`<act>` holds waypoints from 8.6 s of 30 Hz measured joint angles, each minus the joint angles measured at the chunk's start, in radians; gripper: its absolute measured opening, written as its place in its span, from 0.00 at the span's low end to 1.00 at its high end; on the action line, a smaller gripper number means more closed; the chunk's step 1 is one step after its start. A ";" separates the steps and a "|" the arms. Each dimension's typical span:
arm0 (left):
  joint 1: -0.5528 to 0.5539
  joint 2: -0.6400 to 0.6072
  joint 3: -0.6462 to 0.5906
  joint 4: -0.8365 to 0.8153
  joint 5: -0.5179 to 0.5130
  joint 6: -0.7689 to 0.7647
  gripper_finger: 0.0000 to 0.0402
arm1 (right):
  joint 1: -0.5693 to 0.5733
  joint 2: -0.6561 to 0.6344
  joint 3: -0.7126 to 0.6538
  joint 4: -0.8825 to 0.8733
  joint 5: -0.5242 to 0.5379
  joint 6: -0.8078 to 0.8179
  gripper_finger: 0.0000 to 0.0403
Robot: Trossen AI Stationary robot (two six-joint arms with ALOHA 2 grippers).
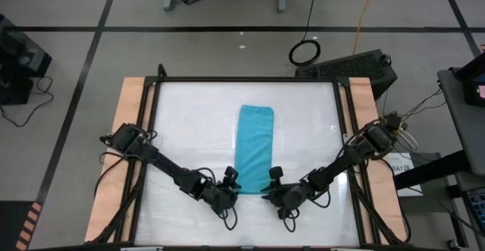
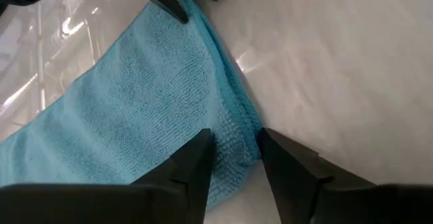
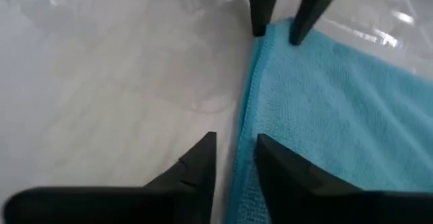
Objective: Roll towel
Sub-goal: Roll the blue towel
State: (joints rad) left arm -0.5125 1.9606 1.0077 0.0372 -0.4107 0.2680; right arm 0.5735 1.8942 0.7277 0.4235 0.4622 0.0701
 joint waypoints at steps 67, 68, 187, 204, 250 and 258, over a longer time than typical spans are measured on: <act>-0.019 -0.030 -0.004 0.009 -0.058 -0.076 0.01 | -0.182 -0.207 -0.004 -0.125 -0.377 0.479 0.00; -0.014 -0.030 -0.003 0.010 -0.043 -0.097 0.01 | -0.182 -0.207 -0.004 -0.136 -0.388 0.489 0.00; 0.078 -0.013 0.019 0.120 0.092 -0.603 0.01 | -0.178 -0.181 -0.007 -0.252 -0.480 0.463 0.01; 0.137 0.002 0.016 0.070 0.351 -0.838 0.03 | -0.318 -0.204 -0.005 -0.276 -0.813 0.542 0.11; 0.188 0.002 0.013 0.137 0.460 -0.909 0.04 | 0.016 -0.112 0.062 -0.383 0.003 -0.585 0.35; 0.186 -0.020 0.014 0.133 0.471 -0.871 0.08 | -0.033 -0.115 0.063 -0.417 -0.062 -0.441 0.33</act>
State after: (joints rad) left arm -0.3268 1.9409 1.0218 0.1699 0.0601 -0.6030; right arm 0.5401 1.7796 0.7910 0.0067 0.4001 -0.3708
